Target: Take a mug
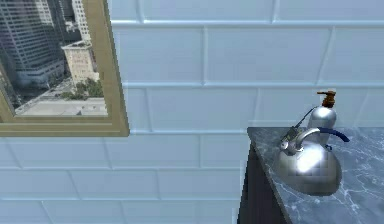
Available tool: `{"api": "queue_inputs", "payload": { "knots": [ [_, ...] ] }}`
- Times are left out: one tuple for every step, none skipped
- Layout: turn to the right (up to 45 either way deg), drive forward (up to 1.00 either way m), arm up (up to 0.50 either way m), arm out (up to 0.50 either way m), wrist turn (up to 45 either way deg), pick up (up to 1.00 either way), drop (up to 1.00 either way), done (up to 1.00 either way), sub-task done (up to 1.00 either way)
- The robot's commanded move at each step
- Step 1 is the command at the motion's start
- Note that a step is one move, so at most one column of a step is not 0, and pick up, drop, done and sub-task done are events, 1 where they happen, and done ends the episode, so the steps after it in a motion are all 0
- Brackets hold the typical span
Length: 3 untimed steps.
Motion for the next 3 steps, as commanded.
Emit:
{"api": "queue_inputs", "payload": {
  "knots": [
    [0.0,0.0,0.5,0.0,0.0,0.0,0.0,0.0,0.0],
    [0.0,0.0,0.38,0.0,0.0,0.0,0.0,0.0,0.0],
    [0.0,0.0,0.0,0.0,45.0,0.0,0.0,0.0,0.0]
  ]
}}
